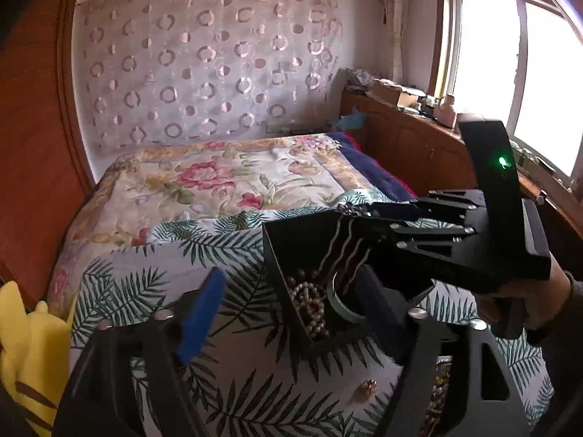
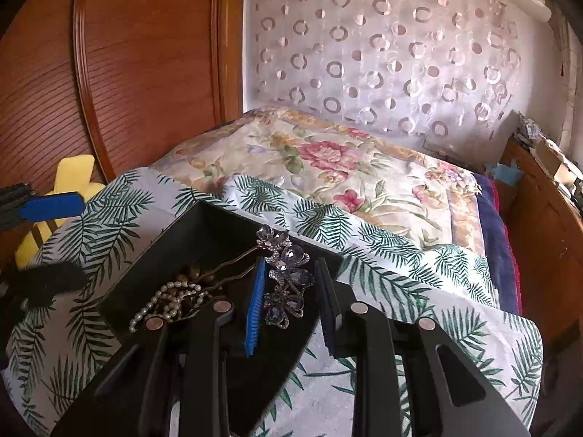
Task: Organize jewelry
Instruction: 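Carry hairpin and pearls into the black box and open both tools, then grasp the silver cuff bracelet with the right tool, then lift the silver cuff with the right tool while the left tool grasps the gold flower charm, then carry cuff and charm into the black box and open both tools, then withdraw both tools from the box toward the pearl pile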
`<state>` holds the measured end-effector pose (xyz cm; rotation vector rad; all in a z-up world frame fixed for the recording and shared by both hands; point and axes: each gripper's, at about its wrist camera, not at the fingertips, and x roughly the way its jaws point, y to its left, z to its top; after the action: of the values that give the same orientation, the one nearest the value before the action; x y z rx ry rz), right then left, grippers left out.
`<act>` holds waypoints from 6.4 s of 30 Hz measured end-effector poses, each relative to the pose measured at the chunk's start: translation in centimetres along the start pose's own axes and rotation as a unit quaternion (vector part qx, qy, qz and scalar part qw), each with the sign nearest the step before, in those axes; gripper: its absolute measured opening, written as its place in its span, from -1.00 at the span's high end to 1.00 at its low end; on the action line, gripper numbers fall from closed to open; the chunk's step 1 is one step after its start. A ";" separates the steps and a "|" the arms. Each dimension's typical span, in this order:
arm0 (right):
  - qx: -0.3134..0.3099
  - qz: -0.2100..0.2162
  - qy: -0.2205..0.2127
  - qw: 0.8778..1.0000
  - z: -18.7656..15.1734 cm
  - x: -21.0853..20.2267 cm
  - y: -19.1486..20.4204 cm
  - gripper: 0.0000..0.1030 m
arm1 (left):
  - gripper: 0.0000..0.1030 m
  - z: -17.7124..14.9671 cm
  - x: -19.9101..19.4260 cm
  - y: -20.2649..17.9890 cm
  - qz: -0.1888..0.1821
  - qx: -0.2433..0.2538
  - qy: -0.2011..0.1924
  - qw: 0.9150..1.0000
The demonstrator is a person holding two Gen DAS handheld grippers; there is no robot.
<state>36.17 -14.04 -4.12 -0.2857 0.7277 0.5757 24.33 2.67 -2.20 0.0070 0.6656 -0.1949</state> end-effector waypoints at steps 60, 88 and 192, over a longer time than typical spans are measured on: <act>0.009 0.063 0.055 0.996 -13.9 -8.2 6.5 -0.21 | -0.83 -12.1 -7.0 0.7 0.003 -0.039 0.026 0.999; 0.064 0.026 -0.004 0.998 -20.5 -16.4 4.4 -0.21 | -0.21 -9.6 -2.5 -4.8 -0.049 0.008 0.061 0.997; -0.025 0.029 -0.024 0.999 -4.8 -7.6 4.3 -0.29 | -0.85 -6.3 -5.4 0.5 0.013 -0.009 0.002 1.000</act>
<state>26.47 -15.62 -2.55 -0.2972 0.6770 0.6547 16.39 4.53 -3.92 -0.0018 0.6712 -0.1647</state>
